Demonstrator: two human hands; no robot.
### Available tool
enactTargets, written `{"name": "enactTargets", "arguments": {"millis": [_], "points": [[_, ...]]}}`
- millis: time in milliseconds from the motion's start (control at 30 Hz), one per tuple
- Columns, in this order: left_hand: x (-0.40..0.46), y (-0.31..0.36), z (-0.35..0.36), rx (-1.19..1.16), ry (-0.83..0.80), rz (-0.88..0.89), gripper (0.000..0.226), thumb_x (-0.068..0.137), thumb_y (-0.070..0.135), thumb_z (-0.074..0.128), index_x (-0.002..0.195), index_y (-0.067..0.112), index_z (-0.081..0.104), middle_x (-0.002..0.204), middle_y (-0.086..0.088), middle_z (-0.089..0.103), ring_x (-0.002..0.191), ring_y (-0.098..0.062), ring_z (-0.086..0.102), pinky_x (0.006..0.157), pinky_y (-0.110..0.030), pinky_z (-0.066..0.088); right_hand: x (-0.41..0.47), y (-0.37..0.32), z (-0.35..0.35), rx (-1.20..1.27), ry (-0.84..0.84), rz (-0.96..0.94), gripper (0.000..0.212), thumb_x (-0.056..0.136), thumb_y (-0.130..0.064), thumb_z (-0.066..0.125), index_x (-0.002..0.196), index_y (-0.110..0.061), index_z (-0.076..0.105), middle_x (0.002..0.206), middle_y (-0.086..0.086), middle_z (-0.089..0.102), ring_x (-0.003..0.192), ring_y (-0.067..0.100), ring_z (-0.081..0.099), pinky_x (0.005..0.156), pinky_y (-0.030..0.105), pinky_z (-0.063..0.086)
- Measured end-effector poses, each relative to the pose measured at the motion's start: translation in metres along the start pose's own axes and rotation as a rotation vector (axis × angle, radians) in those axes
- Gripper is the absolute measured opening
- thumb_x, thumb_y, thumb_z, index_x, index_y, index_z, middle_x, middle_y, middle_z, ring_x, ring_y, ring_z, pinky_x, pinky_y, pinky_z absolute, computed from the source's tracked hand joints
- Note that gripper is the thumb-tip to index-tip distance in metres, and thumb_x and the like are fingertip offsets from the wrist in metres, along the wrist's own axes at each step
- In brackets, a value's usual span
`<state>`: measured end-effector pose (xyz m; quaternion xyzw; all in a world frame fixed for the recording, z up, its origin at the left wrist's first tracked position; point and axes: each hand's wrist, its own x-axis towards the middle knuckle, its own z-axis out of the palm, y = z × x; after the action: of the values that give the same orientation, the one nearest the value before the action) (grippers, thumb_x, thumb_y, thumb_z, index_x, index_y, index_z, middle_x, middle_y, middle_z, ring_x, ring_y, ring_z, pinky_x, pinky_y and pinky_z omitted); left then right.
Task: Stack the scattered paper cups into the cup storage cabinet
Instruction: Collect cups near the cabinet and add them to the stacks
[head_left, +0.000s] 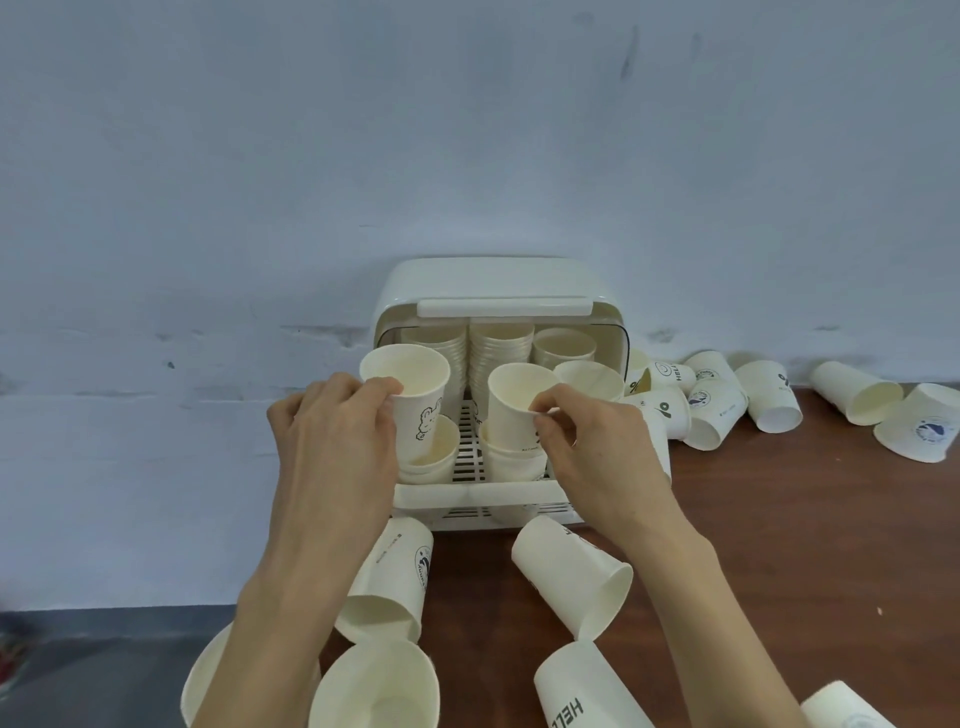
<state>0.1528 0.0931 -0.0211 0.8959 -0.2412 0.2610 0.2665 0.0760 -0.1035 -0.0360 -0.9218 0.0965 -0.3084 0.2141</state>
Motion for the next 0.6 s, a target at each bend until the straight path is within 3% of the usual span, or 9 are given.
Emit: {"name": "enactTargets", "arguments": {"millis": [600], "points": [[0.0009, -0.0029, 0.0053, -0.044, 0.015, -0.014, 0.022, 0.093, 0.007, 0.053, 0.107, 0.015, 0.068, 0.090, -0.003, 0.061, 0.087, -0.024, 0.056, 0.086, -0.027, 0.020, -0.0029, 0.0011, 0.0046, -0.066, -0.237, 0.107, 0.029, 0.096, -0.025, 0.049, 0.118, -0.018, 0.066, 0.096, 0.000, 0.072, 0.096, 0.019, 0.063, 0.083, 0.038, 0.050]]}}
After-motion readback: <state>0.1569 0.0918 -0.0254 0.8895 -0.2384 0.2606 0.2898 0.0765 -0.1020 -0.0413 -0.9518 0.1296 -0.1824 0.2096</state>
